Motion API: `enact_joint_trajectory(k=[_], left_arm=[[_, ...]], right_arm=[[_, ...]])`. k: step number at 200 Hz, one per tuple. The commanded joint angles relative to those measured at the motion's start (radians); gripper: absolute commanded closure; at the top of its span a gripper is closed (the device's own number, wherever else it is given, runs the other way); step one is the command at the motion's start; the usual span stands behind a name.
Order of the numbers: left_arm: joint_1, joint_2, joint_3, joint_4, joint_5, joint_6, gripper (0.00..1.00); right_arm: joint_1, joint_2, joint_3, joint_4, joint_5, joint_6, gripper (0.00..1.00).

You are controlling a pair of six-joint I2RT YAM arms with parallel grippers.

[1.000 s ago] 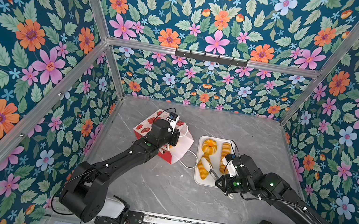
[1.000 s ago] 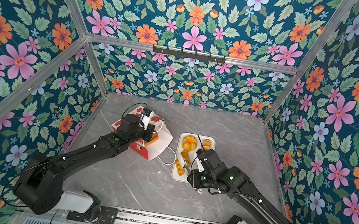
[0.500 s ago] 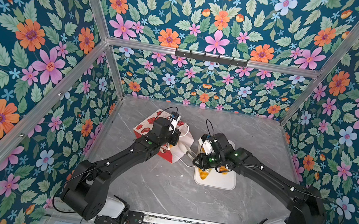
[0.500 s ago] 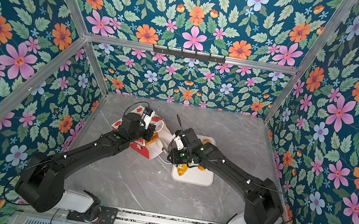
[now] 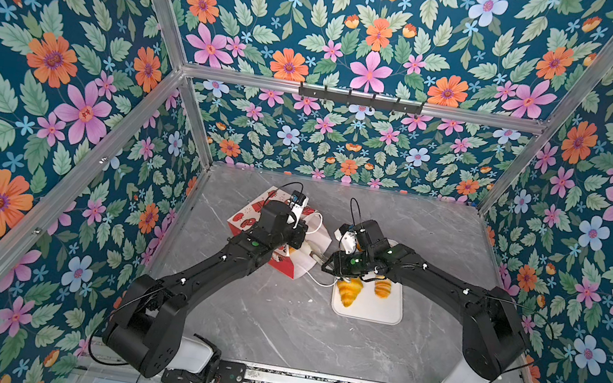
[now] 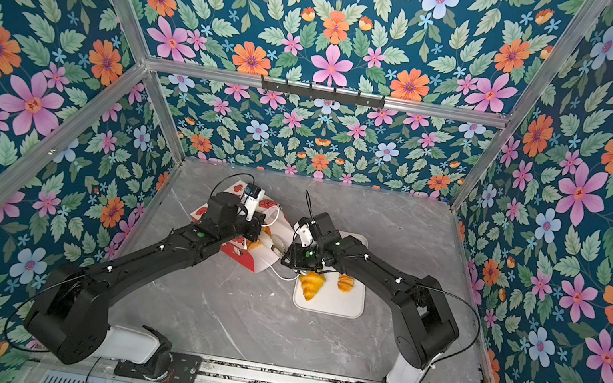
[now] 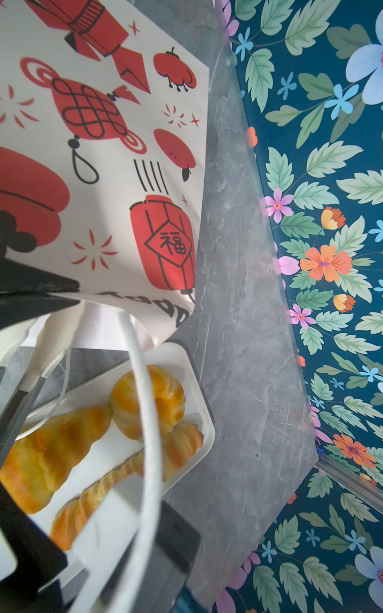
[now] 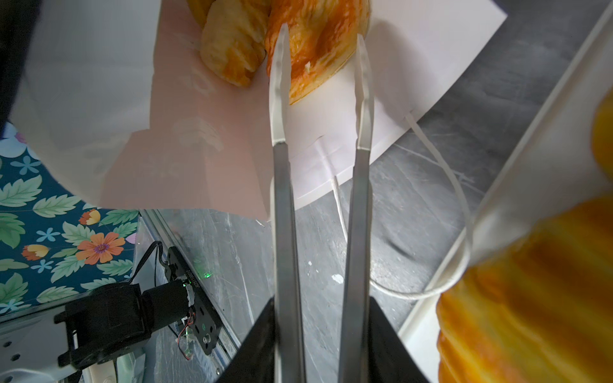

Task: Take the fake bread out of the paper bag
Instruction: 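Move the open tongs back into the bag toward the orange pastry, then pinch the orange pastry with the tongs and pull it out of the bag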

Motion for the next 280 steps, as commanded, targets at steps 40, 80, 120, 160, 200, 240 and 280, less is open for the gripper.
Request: enact_joint_trajectory(k=[40,80,120,160,200,240,280], left_arm=[[-0.002,-0.003,0.002,0.011,0.030,0.005,1.00],[-0.002,-0.011,0.000,0.015,0.033,0.002,1.00],[-0.005,-0.009,-0.002,0.021,0.044,0.000,1.00],[-0.009,-0.009,-0.003,0.029,0.050,-0.005,1.00],[-0.010,-0.013,-0.006,0.037,0.053,-0.008,1.00],[-0.010,-0.016,-0.011,0.039,0.047,-0.008,1.00],[-0.010,-0.015,-0.012,0.041,0.027,-0.010,1.00]], right_arm=[[-0.011,0.023,0.013,0.046,-0.016,0.007,0.60],[-0.015,0.039,0.020,0.041,-0.012,0.012,0.60],[-0.017,0.054,0.015,0.059,-0.015,0.019,0.60],[-0.018,0.094,0.038,0.096,-0.034,0.035,0.63],[-0.019,0.113,0.046,0.110,-0.041,0.040,0.72],[-0.020,0.100,0.037,0.104,-0.018,0.031,0.82],[-0.020,0.028,0.000,0.085,0.019,0.018,0.96]])
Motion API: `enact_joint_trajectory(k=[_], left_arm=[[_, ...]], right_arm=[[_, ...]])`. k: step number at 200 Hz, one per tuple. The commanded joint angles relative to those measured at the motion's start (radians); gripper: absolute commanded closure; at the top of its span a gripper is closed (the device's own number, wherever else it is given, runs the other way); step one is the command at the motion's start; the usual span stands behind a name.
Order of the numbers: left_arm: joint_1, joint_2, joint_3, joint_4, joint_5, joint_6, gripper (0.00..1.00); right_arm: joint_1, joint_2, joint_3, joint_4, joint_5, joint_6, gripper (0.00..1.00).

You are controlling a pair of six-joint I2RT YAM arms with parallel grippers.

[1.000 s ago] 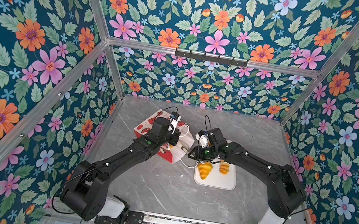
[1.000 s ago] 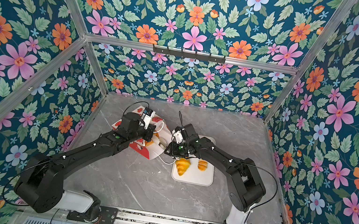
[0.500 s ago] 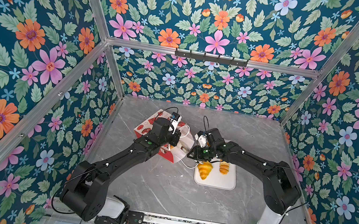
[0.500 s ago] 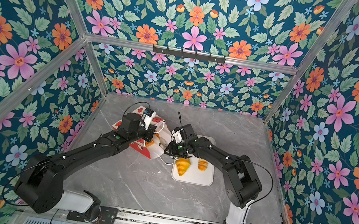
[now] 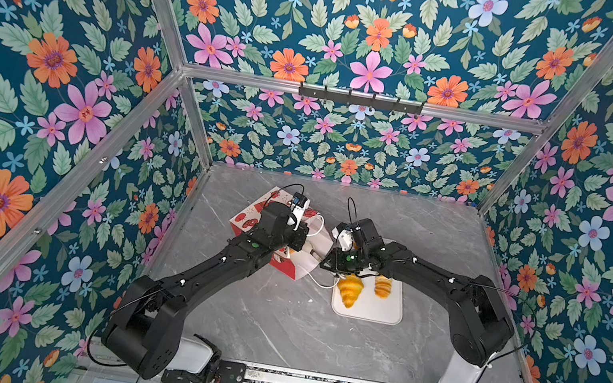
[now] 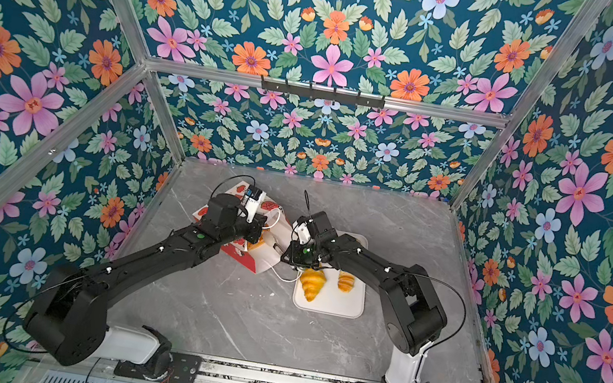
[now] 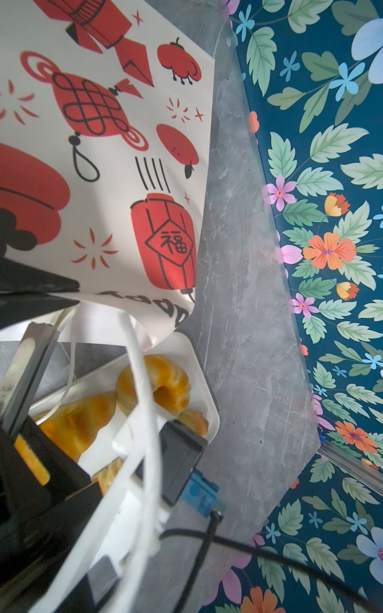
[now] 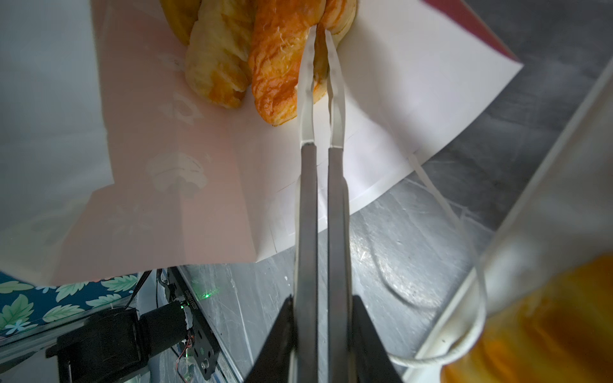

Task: Take the fake bread out of the paper bag
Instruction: 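Pinch the orange pastry with the tongs and pull it out of the bag, then lower the orange pastry onto the tray beside the croissant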

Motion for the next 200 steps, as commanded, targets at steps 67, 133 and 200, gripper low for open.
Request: enact_joint_trajectory(k=[67,133,200], left_arm=[[-0.001,0.018,0.010,0.046,-0.039,-0.019,1.00],[-0.001,0.045,0.031,0.052,-0.052,-0.030,1.00],[-0.001,0.047,0.034,0.052,-0.067,-0.034,1.00]], right_arm=[[-0.001,-0.249,-0.142,-0.046,0.052,-0.013,1.00],[-0.001,-0.427,-0.241,-0.159,0.096,-0.030,1.00],[-0.001,-0.693,-0.323,-0.307,0.189,-0.016,1.00]])
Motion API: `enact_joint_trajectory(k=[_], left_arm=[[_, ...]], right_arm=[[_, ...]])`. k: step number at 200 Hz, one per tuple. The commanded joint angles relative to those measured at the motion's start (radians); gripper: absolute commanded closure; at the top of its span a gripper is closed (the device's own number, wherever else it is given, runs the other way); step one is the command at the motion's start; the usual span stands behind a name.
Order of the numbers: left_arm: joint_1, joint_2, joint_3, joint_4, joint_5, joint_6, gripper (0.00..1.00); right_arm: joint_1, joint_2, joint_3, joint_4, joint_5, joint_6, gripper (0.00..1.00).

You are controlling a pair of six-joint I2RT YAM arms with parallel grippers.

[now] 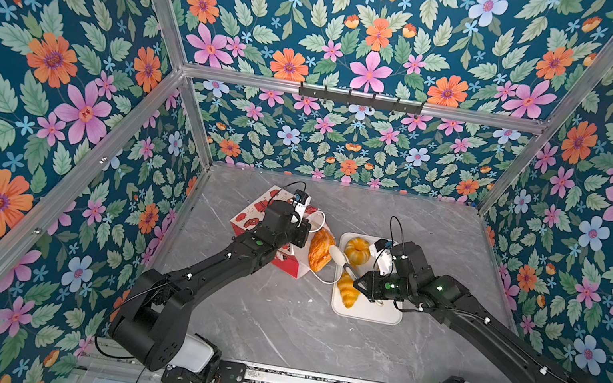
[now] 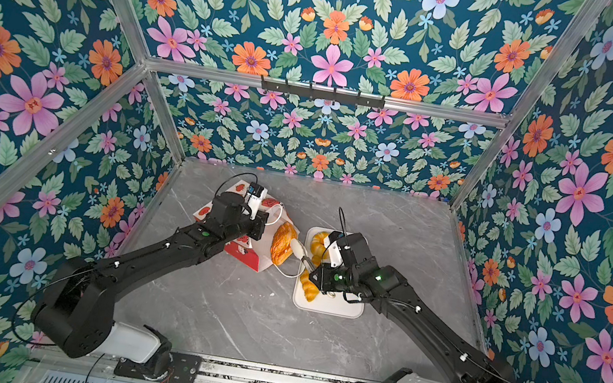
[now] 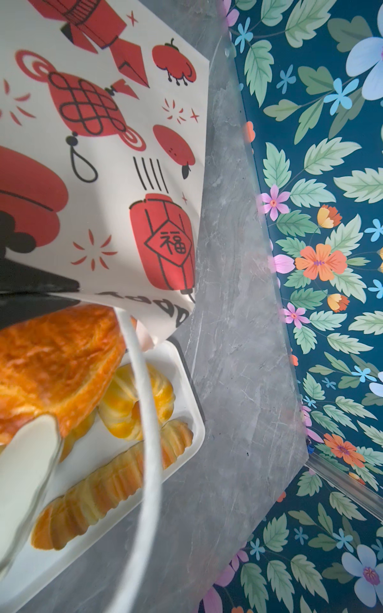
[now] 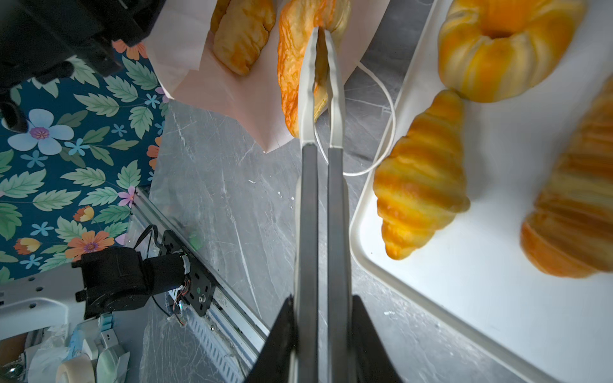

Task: Take the fake bread out of the paper bag
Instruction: 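Lower the orange pastry onto the tray beside the croissant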

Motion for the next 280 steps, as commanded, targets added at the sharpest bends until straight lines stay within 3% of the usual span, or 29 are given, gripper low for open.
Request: enact_joint_trajectory(k=[1,79,162,280], left_arm=[[0.001,0.000,0.006,0.018,-0.015,-0.005,1.00],[0.001,0.001,0.003,0.025,-0.018,-0.004,1.00],[-0.001,0.009,0.005,0.036,0.007,-0.002,1.00],[0.001,0.001,-0.013,0.052,0.025,-0.009,1.00]], right_arm=[[0.000,-0.077,-0.017,-0.058,0.039,-0.006,1.00],[0.001,-0.364,-0.039,-0.367,0.183,0.055,1.00],[0.000,-0.538,-0.054,-0.584,0.257,0.151,1.00],[0.000,-0.558,-0.199,-0.518,0.205,0.183,1.00]])
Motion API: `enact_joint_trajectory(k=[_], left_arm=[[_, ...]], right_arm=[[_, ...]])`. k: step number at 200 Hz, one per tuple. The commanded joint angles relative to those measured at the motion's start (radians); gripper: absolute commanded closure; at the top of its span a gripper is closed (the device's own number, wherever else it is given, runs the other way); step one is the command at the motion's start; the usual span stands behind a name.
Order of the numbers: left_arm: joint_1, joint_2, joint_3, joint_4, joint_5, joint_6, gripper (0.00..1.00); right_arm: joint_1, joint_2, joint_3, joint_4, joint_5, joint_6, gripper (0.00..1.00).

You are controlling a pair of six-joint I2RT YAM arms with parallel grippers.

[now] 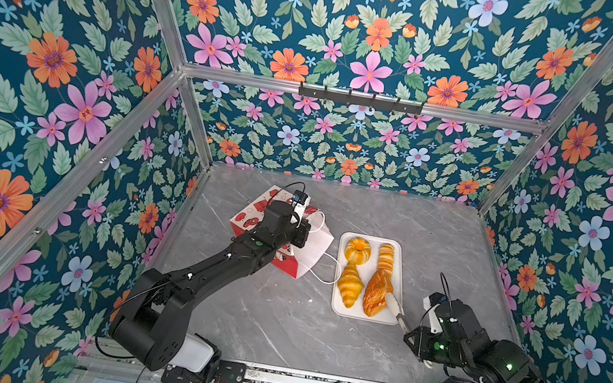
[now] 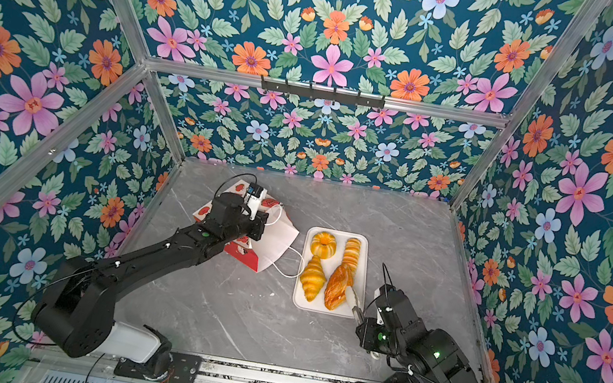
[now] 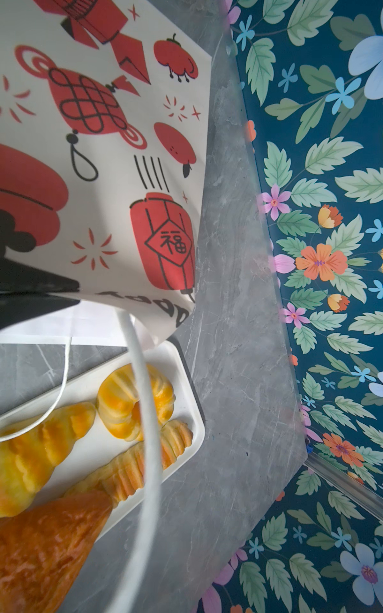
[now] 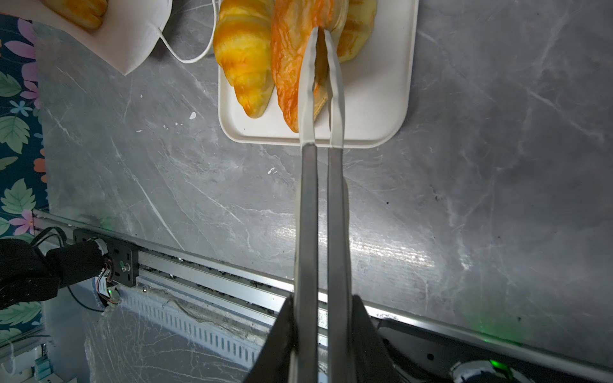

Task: Take the fake bread out of the paper bag
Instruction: 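Lower the orange pastry onto the tray beside the croissant, then open the tongs and lift them off the orange pastry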

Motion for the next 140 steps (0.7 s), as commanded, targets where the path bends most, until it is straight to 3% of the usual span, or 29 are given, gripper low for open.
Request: enact_joint_trajectory(k=[1,24,83,140], left_arm=[[0.001,0.000,-0.002,0.037,0.008,-0.007,1.00],[0.001,0.006,-0.001,0.041,0.013,-0.011,1.00],[0.000,0.009,0.007,0.039,0.010,-0.008,1.00],[0.000,0.020,0.018,0.037,0.016,-0.006,1.00]], right_arm=[[0.000,0.011,-0.004,0.053,-0.006,0.011,1.00],[0.001,0.043,-0.005,0.062,-0.002,0.010,1.00],[0.000,0.030,0.025,0.029,0.036,0.022,0.69],[0.000,0.032,0.050,0.006,0.065,0.021,0.58]])
